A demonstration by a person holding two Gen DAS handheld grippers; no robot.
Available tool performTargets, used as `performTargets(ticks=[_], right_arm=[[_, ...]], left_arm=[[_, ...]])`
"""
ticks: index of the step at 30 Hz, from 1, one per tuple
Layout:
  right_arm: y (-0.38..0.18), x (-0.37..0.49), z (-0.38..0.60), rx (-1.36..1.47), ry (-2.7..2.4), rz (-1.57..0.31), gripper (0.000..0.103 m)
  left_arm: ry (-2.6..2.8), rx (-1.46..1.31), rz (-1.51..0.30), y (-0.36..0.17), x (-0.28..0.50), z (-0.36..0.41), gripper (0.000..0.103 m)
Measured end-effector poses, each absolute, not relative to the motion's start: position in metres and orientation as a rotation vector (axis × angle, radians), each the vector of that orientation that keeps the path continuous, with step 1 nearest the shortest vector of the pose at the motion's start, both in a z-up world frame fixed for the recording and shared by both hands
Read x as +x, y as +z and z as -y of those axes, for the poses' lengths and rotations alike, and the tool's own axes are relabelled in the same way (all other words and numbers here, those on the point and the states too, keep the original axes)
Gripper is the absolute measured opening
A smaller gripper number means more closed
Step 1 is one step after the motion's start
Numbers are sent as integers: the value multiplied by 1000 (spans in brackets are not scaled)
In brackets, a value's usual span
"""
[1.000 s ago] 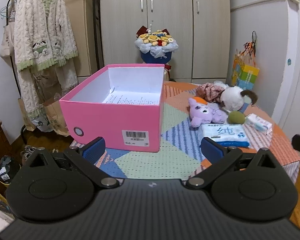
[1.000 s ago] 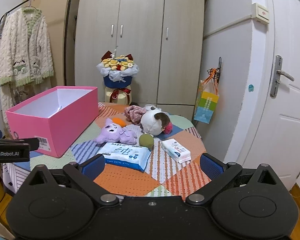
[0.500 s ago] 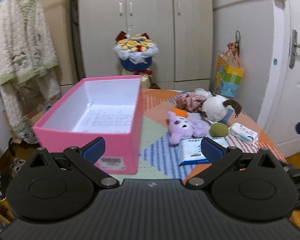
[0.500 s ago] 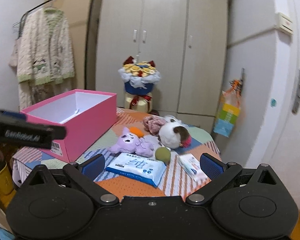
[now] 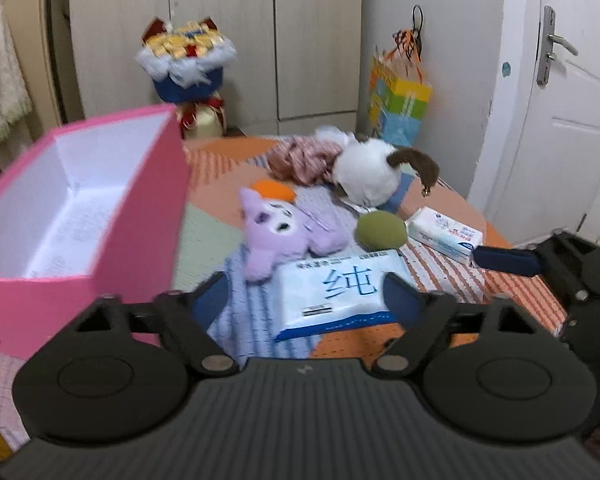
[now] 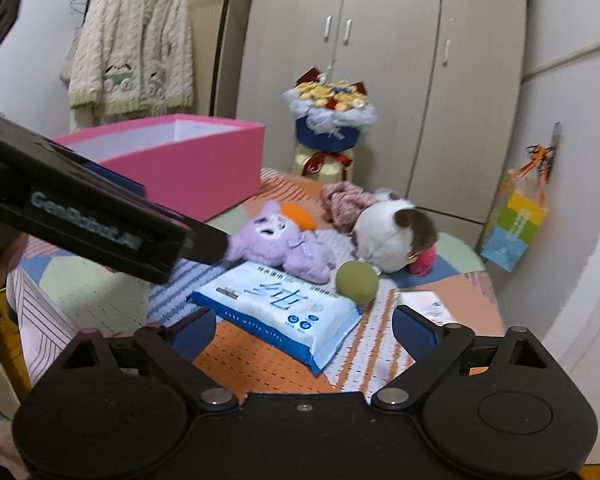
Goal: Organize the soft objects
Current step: 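Reach the left gripper to the white wet-wipes pack and close on it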
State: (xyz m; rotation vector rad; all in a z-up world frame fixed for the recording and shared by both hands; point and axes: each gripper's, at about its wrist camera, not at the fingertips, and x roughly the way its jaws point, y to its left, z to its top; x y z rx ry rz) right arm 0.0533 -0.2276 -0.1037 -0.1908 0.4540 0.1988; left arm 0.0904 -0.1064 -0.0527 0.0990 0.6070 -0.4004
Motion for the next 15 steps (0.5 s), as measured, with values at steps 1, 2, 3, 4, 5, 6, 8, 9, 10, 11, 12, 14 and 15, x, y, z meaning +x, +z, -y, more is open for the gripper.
performTargets(ticks=[1, 2, 3, 4, 5, 6, 8, 9, 10, 11, 12, 14, 15], right_arm=[[-107, 58, 229, -181, 215, -453, 94], [-110, 62, 231, -173, 221, -455, 94], [-113, 67, 233, -165, 233, -457, 94], [-115, 71, 233, -161, 241, -456, 94], [-118, 75, 234, -158, 247, -456, 94], [-121, 78, 235, -155, 251, -457, 94], [-126, 84, 236, -144, 252, -454, 94], [-129, 88, 236, -137, 244, -454, 94], [-131, 91, 237, -134, 237, -458, 94], [-133, 93, 237, -131, 233, -465, 94], [-134, 96, 238, -124, 232, -477, 94], [-136, 102, 240, -99, 239, -510, 93], [-137, 105, 242, -76, 249, -532, 93]], left_arm=[[-408, 82, -622, -58, 96, 108, 67], [-425, 65, -642, -63, 102, 110, 67], [-441, 55, -654, -67, 107, 111, 67], [-451, 45, -674, -72, 113, 112, 66], [-452, 41, -688, -76, 118, 114, 66], [-450, 41, -698, -79, 123, 115, 66], [-438, 40, -717, -85, 131, 117, 66], [-436, 38, -729, -87, 134, 118, 66], [-439, 36, -742, -90, 138, 118, 66], [-443, 29, -751, -93, 141, 118, 66], [-447, 14, -756, -94, 143, 116, 66], [-454, -17, -758, -96, 145, 113, 66], [-455, -33, -761, -97, 146, 111, 66]])
